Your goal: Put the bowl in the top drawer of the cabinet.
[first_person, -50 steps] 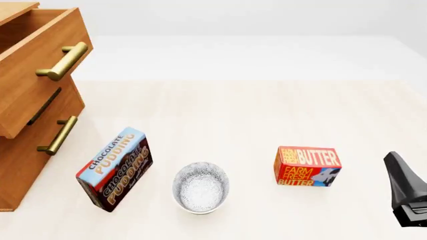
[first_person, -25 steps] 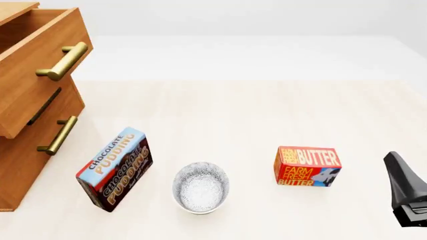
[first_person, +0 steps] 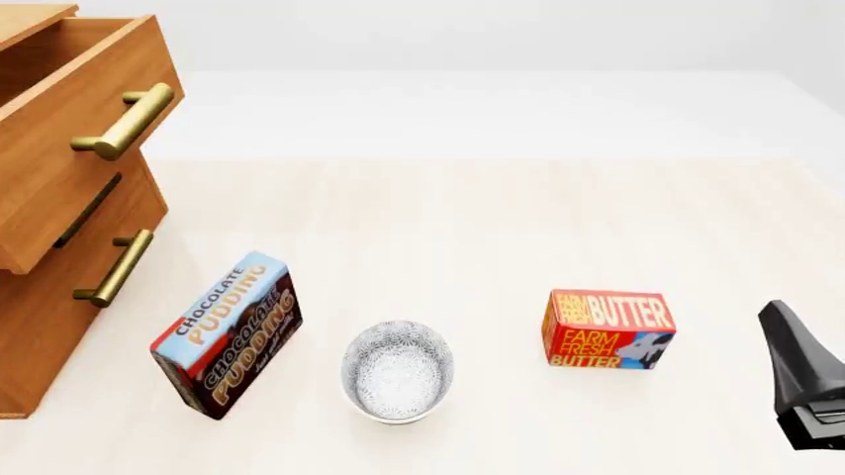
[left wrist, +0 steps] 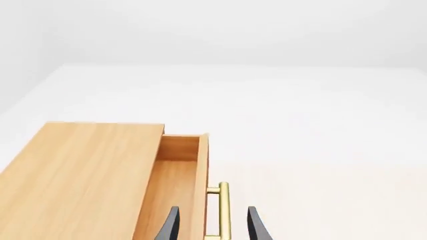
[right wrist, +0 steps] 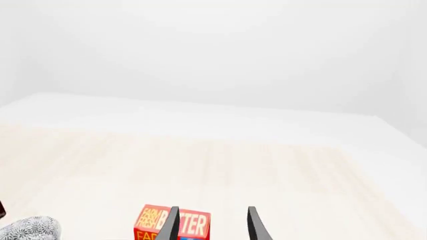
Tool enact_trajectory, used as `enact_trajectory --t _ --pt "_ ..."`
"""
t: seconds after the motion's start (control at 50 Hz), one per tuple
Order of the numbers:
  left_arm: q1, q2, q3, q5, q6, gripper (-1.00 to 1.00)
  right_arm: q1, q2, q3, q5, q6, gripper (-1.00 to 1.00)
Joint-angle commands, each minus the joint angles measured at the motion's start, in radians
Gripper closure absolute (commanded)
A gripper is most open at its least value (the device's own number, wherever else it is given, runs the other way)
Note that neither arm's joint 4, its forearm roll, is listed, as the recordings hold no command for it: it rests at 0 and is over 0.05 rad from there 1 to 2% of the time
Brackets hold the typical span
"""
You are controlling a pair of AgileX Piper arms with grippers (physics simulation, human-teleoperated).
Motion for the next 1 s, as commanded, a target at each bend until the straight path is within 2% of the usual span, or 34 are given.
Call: enact_trajectory --t 0.02,0.24,0.5,0.72,0.86,1.0 --pt "0.044 0.052 -0.010 0.005 -0.017 -1.00 0.001 0.000 0.000 0.001 -0.002 -1.00" --pt "0.040 0.120 -0.020 -0.003 -0.084 -1.00 0.002 0.000 0.001 0.001 -0.002 -1.00" --pt "0.039 0.181 -0.002 -0.044 -0.128 -1.00 0.001 0.001 0.001 0.001 -0.003 -1.00" --pt "0.036 0.215 0.012 -0.057 -0.137 -1.00 0.001 0.001 0.002 0.001 -0.004 -1.00" --pt "0.039 0.227 0.043 -0.074 -0.117 -1.00 0.001 0.001 0.002 0.000 -0.002 -1.00" --pt "0.031 0.231 0.088 -0.099 -0.129 -1.00 0.003 0.002 0.004 -0.002 0.002 -1.00"
